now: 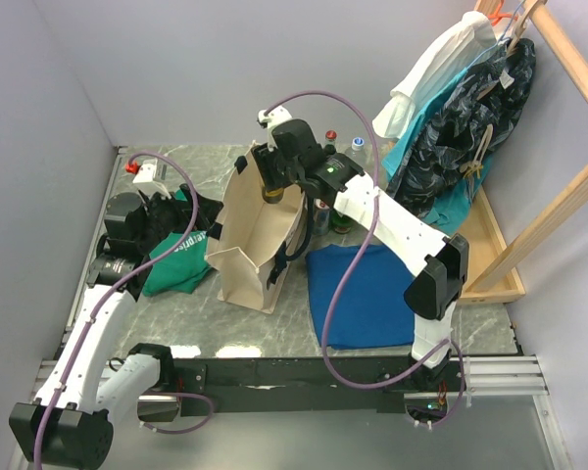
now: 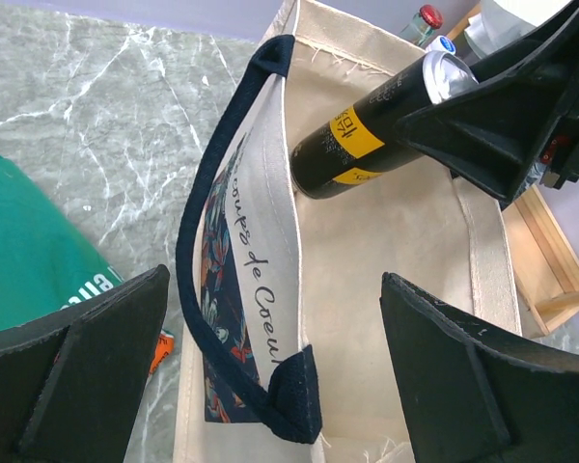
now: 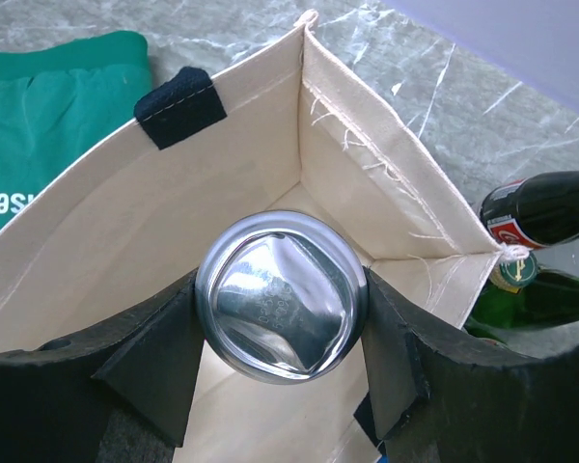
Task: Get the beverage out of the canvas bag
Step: Take out the drink from the canvas bag.
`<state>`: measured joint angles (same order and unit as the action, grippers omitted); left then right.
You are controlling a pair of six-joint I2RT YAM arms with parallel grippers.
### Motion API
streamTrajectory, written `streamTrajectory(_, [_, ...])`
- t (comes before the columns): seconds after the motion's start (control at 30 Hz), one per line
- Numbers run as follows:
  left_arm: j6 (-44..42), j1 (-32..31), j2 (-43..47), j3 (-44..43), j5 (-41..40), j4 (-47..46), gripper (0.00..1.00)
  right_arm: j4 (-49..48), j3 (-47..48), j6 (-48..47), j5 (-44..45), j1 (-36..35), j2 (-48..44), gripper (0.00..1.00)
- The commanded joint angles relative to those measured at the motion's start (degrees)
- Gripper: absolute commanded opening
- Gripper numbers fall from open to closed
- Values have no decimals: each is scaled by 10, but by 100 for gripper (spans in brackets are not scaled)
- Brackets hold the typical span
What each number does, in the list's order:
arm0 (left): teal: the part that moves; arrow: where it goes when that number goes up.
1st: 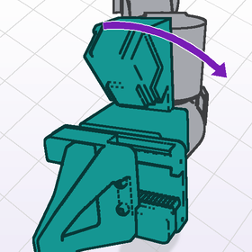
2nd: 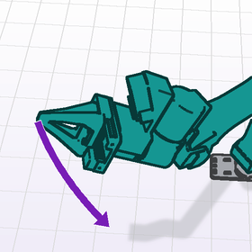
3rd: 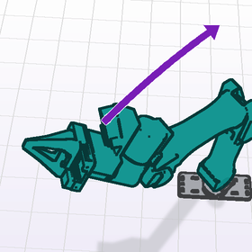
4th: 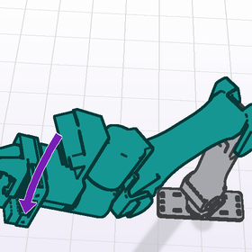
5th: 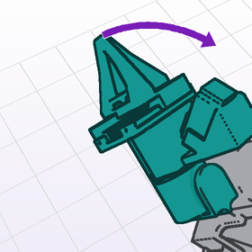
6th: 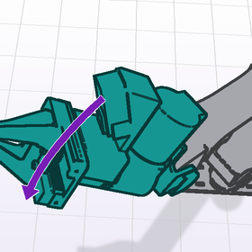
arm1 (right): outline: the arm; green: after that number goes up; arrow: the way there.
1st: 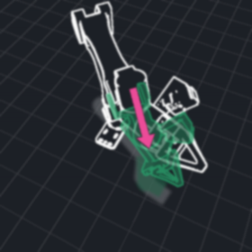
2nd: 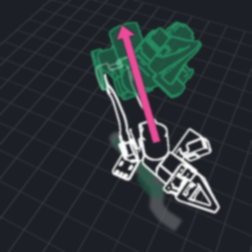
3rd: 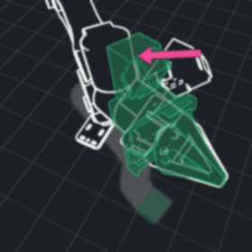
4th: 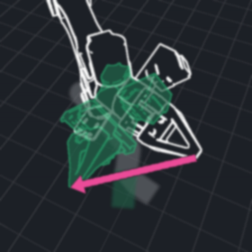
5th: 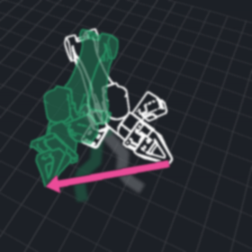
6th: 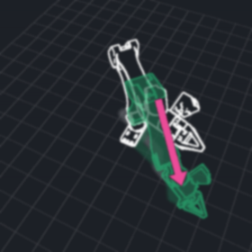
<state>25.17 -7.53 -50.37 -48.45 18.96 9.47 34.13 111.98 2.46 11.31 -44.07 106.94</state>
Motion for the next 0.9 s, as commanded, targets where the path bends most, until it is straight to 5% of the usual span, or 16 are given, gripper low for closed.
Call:
streamTrajectory(0.0, [-4, 2, 12, -5, -4, -9, 96, -47, 6, -2, 16, -8, -65, 0])
streamTrajectory(0.87, [-4, 1, 26, -2, -19, -4, 96, -56, -19, -12, 81, -44, -181, 0])
